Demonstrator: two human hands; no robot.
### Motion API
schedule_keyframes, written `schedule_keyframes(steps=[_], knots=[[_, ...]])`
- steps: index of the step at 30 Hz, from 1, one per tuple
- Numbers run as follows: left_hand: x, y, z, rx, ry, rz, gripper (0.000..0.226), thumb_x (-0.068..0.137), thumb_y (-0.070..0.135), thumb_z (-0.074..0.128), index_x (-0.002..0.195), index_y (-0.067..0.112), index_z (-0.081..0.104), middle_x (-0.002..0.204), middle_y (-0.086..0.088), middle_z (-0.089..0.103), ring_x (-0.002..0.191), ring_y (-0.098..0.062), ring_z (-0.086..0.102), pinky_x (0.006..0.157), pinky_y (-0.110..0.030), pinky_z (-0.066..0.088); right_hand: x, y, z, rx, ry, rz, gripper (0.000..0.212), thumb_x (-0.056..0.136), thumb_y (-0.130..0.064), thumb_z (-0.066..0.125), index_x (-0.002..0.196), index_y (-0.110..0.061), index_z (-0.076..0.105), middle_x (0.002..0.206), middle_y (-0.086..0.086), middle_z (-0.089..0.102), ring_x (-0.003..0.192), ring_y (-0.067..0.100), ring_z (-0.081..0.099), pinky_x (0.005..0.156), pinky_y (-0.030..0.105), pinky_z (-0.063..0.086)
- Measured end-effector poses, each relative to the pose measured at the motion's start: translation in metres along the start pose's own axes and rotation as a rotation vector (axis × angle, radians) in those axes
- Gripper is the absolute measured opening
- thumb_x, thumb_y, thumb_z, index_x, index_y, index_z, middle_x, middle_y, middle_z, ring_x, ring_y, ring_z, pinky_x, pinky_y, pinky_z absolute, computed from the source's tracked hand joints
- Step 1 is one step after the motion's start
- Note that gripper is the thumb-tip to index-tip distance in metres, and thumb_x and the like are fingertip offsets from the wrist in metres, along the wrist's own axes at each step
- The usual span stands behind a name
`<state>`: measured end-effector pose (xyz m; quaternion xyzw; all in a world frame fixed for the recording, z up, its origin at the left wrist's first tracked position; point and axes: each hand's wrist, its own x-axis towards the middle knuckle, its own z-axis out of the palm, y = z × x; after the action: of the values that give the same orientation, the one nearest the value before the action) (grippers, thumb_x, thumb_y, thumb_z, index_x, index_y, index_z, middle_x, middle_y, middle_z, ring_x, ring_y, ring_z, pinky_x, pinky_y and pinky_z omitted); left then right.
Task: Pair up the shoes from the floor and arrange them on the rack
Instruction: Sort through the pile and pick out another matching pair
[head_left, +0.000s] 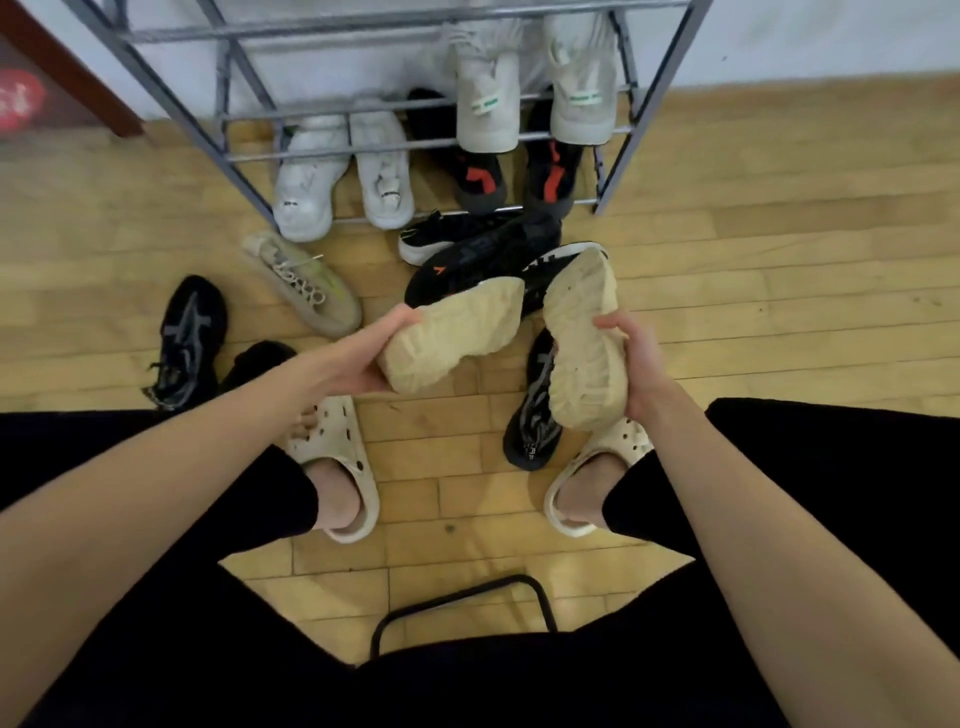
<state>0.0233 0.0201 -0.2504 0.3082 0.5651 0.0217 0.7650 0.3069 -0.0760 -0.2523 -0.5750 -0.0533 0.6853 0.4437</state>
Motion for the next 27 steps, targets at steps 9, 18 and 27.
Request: schedule_keyframes(steps=[9, 18, 27], knots=[[-0.056, -0.021, -0.010, -0.556, -0.082, 0.160, 0.043, 0.082, 0.044, 0.043, 0.108, 0.014, 0.061, 0.103, -0.010, 0.066, 0.090, -0.026, 0.059, 0.078, -0.037, 0.047, -0.031, 0.006, 0.026, 0.042, -0.077, -0.039, 0.078, 0.063, -0.031, 0.065, 0.134, -0.002, 0.050, 0.111, 0.018, 0.059, 0.095, 0.033, 0.059, 0.083, 0.044, 0.051], [-0.083, 0.005, -0.027, -0.675, -0.028, 0.288, 0.061, 0.080, 0.058, 0.052, 0.121, 0.013, 0.061, 0.098, -0.012, 0.064, 0.081, -0.026, 0.061, 0.066, -0.033, 0.048, -0.038, -0.013, 0.084, -0.157, -0.127, -0.050, 0.052, 0.082, -0.025, 0.066, 0.128, -0.005, 0.051, 0.098, 0.012, 0.063, 0.087, 0.026, 0.063, 0.073, 0.038, 0.055], [-0.098, 0.090, -0.069, -0.277, 0.272, 0.407, 0.049, 0.088, 0.054, 0.052, 0.125, 0.021, 0.054, 0.127, -0.010, 0.060, 0.113, -0.028, 0.058, 0.096, -0.045, 0.049, -0.006, -0.070, 0.166, -0.619, -0.083, -0.353, 0.080, 0.072, -0.032, 0.080, 0.138, -0.013, 0.040, 0.120, 0.005, 0.059, 0.104, 0.019, 0.060, 0.081, 0.036, 0.053]])
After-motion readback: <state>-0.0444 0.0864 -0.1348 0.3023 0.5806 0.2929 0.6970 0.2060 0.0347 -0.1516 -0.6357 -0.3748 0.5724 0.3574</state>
